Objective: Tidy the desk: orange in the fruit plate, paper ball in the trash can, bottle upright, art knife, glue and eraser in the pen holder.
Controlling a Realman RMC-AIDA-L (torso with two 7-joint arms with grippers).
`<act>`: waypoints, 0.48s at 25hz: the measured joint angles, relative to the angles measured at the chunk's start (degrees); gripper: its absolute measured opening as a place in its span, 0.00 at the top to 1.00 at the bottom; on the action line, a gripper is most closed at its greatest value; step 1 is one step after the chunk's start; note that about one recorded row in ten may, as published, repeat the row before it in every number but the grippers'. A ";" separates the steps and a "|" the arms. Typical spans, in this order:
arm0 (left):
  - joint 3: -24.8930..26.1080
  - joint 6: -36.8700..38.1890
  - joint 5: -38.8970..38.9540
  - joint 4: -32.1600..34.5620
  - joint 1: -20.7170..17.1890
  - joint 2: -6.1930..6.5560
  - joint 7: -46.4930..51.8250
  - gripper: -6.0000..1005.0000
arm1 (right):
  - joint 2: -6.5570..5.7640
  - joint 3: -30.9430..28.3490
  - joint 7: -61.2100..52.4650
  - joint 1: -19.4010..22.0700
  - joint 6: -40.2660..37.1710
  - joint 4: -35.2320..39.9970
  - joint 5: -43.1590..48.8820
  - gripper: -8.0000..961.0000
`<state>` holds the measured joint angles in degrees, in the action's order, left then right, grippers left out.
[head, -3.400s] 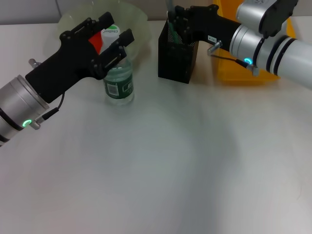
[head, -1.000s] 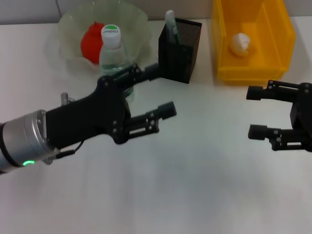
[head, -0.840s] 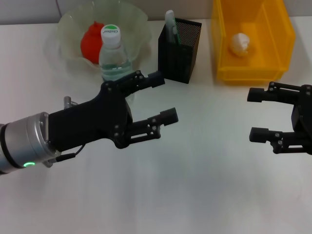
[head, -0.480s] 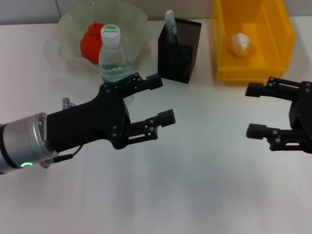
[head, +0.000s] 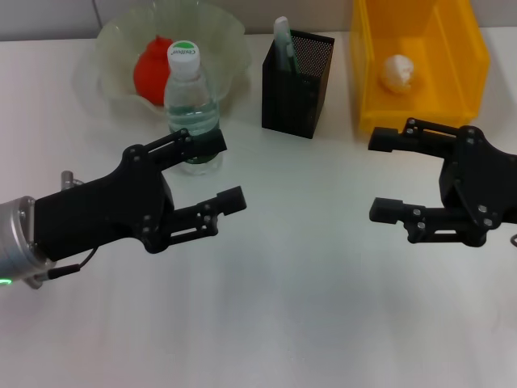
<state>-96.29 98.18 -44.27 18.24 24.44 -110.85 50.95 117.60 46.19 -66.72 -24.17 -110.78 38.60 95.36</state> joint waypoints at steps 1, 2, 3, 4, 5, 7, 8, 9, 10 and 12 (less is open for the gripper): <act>0.00 0.00 0.00 0.00 0.00 0.00 0.00 0.22 | 0.11 0.01 0.00 -0.22 -0.05 -0.10 -0.07 0.17; 0.02 0.11 -0.08 0.15 -0.27 0.18 0.13 0.22 | 0.24 0.01 0.02 -0.38 -0.03 -0.10 -0.10 0.17; 0.02 0.11 -0.08 0.15 -0.27 0.18 0.13 0.22 | 0.38 0.02 0.04 -0.58 0.09 -0.10 -0.11 0.17; 1.34 0.44 -1.80 0.28 -0.69 0.47 0.60 0.22 | 0.46 0.10 0.07 -0.80 0.35 -0.10 -0.11 0.17; 1.91 0.51 -2.39 0.30 -0.72 0.53 0.85 0.22 | 0.52 0.25 0.09 -1.05 0.71 -0.11 -0.08 0.17; 3.08 0.63 -3.58 0.32 -0.76 0.58 1.32 0.22 | 0.60 0.59 0.10 -1.63 1.35 -0.11 0.03 0.17; 3.08 0.63 -3.58 0.32 -0.76 0.58 1.32 0.22 | 0.66 0.67 0.11 -1.87 1.55 -0.11 0.05 0.17; 5.07 1.31 -5.74 0.32 -0.83 0.61 1.89 0.22 | 0.70 0.72 0.10 -2.04 1.67 -0.11 0.05 0.17; 5.26 1.50 -5.94 0.32 -0.87 0.61 1.91 0.22 | 0.80 0.74 0.11 -2.21 1.73 -0.11 0.06 0.17; 5.38 1.69 -6.10 0.32 -0.91 0.62 1.92 0.22 | 0.99 0.75 0.11 -2.35 1.86 -0.11 0.10 0.17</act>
<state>-90.90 99.87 -50.36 18.56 23.54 -110.23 52.86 118.60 46.94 -66.61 -26.52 -108.92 38.49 95.47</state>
